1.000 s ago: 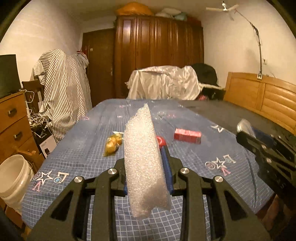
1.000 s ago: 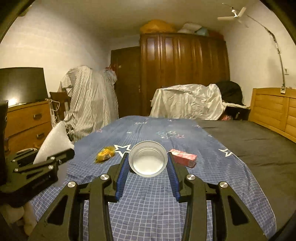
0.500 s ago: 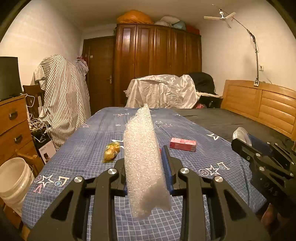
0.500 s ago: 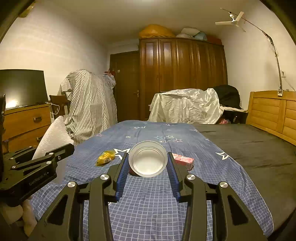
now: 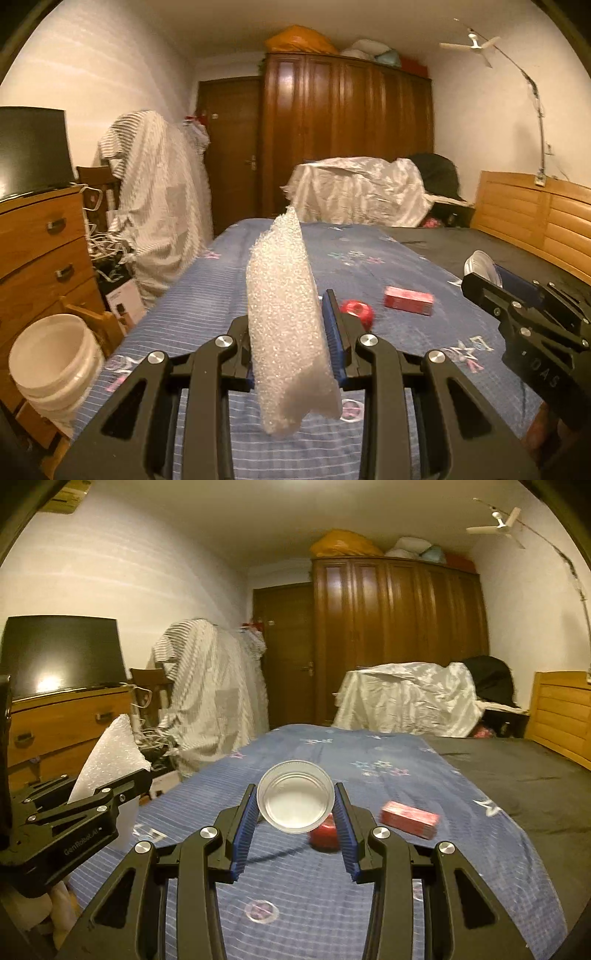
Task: Collect trash
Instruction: 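Lift and carry the bubble wrap and bottle cap over the white bucket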
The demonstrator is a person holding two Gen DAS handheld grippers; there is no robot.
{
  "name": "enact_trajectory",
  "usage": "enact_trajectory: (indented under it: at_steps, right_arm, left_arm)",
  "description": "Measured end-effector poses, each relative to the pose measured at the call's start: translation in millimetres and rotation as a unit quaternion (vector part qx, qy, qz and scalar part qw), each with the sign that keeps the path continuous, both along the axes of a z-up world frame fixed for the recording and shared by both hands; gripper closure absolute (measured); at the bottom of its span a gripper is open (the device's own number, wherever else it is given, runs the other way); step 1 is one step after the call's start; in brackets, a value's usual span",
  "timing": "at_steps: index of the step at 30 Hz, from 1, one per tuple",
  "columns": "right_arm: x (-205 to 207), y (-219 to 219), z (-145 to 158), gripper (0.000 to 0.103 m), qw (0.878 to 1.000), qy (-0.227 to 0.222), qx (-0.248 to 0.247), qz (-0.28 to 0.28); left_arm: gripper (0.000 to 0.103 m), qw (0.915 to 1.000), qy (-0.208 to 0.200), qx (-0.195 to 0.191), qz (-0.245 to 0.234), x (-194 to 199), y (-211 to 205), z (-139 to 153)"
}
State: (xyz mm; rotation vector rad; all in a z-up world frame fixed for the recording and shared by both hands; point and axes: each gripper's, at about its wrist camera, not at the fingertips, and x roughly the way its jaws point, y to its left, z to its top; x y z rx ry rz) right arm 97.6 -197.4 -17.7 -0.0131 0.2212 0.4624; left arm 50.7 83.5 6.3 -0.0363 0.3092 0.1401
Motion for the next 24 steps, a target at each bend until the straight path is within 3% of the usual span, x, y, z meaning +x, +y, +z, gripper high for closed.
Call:
enact_trajectory:
  at_steps: [13, 24]
  right_arm:
    - [13.5, 140.7, 39.3, 0.061, 0.994, -0.002, -0.003, 0.113]
    - [6.1, 310.7, 66.0, 0.061, 0.973, 0.014, -0.035, 0.228]
  left_arm:
    - [0.075, 0.9944, -0.007, 0.005, 0.105, -14.1, 107.1, 24.8]
    - [0.075, 0.9808, 0.015, -0.005, 0.194, -47.3, 212.9, 30.2]
